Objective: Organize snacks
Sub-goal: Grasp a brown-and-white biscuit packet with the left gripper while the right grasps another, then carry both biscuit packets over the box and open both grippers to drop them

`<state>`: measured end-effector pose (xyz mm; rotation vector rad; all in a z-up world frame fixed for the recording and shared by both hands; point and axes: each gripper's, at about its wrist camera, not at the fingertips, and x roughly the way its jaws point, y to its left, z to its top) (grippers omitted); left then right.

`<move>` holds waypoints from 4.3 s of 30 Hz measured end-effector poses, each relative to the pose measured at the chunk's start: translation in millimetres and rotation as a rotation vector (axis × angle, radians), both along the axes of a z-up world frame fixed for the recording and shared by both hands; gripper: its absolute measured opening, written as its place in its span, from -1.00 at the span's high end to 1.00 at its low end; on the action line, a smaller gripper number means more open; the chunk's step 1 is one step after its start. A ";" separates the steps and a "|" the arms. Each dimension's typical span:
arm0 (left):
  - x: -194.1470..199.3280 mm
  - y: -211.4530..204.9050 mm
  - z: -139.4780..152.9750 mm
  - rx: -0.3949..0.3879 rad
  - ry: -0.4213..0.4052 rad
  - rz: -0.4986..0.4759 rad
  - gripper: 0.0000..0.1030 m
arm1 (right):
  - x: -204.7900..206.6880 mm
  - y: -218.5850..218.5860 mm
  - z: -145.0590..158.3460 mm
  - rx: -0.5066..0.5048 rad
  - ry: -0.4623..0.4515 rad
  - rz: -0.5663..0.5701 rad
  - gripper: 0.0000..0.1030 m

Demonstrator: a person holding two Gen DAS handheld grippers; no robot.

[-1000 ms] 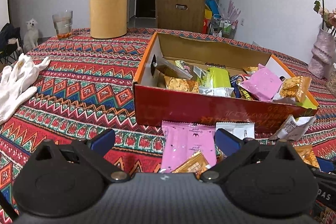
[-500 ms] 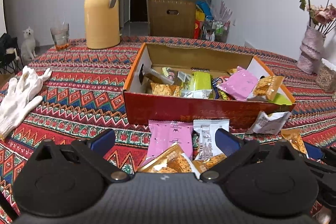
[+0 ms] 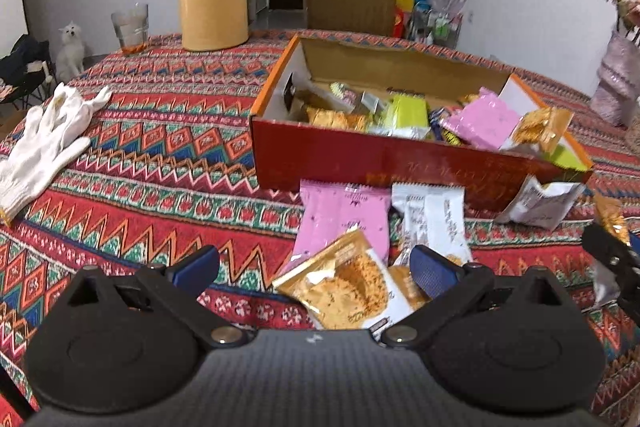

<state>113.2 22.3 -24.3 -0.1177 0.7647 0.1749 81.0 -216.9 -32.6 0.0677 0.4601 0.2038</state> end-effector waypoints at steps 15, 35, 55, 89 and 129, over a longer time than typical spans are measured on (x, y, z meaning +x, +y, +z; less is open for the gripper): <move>-2.9 -16.5 -25.1 0.034 0.046 0.002 -0.94 | -21.3 2.8 -16.3 0.027 0.006 0.050 0.24; -25.4 -19.7 -25.9 0.056 0.015 -0.040 -0.01 | -33.6 21.2 -23.2 0.001 0.029 0.087 0.24; -37.4 -15.0 17.2 0.076 -0.136 -0.083 0.01 | -35.3 20.1 1.1 -0.019 -0.039 0.068 0.24; 101.2 -16.4 80.6 0.090 -0.304 -0.076 0.01 | 128.7 47.7 63.1 -0.068 -0.166 0.008 0.23; 124.8 2.2 42.8 0.056 -0.303 0.059 -1.00 | 142.7 30.8 33.2 -0.017 -0.086 -0.121 -1.00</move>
